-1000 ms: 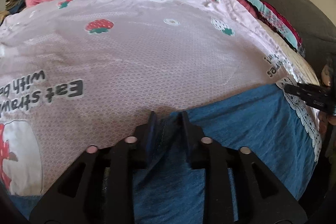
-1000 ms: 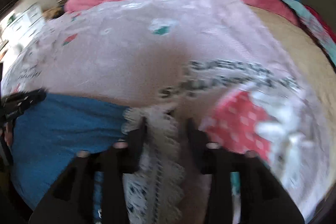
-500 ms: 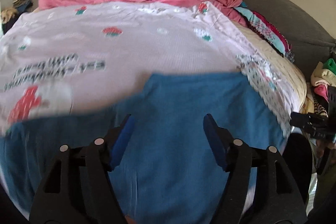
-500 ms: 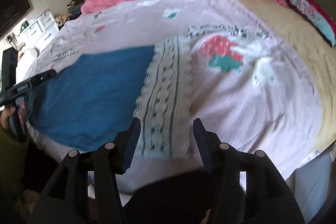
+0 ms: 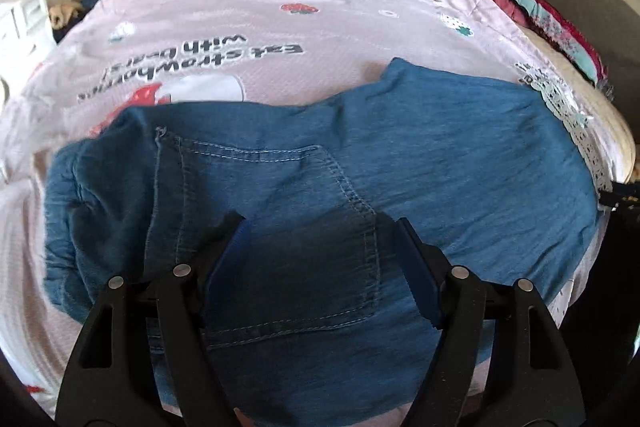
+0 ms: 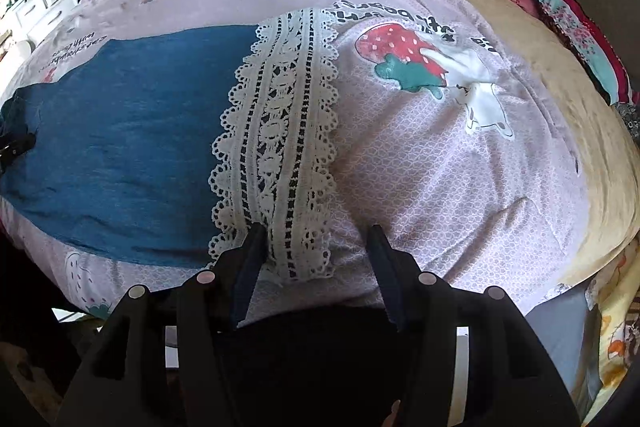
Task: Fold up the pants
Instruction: 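Release the lace trim and pull both grippers back from the folded pants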
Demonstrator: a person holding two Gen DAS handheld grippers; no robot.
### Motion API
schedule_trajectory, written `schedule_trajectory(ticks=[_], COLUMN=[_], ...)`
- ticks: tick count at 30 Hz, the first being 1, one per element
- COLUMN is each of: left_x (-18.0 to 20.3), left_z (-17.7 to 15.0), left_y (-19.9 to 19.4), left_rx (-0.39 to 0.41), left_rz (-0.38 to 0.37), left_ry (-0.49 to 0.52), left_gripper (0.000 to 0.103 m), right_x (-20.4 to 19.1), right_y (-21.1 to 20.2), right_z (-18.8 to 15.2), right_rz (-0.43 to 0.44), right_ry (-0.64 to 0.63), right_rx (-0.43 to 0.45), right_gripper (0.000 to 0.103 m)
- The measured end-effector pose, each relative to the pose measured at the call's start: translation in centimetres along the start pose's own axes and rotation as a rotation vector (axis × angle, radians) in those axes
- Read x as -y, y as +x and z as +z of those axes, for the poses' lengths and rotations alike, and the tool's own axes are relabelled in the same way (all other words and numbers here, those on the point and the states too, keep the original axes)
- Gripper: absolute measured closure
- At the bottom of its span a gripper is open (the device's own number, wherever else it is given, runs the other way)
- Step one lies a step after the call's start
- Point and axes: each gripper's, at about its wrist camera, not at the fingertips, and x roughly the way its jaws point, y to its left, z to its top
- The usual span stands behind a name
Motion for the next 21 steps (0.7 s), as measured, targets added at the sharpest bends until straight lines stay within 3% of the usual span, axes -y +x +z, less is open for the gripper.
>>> schedule_trajectory(ticks=[7,11,16,21], left_x=[0.4,0.8,3.8,5.3], left_z=[-0.3,0.0,0.0,-1.0], left_y=[0.0,-2.0,-3.5,-1.9], left_rx=[0.022,0.038,0.061,0.001], left_rz=[0.009,-0.041,-0.088,-0.081], left_ry=[0.008,-0.027,0.059,0.094], left_gripper=[0.036,0.036,0.032,0.032], right_x=[0.2,0.2,-3.4,-9.6], right_y=[-0.1,-2.8,-5.7,-4.1], right_z=[0.3,0.2,1.7,3.5], right_rz=[0.003,0.111,0.182,0.243], right_ry=[0.012,0.070,-0.004,-0.152], right_rx=[0.006,0.111,0.219,0.194], right_gripper=[0.048,0.048,0.042,0.041])
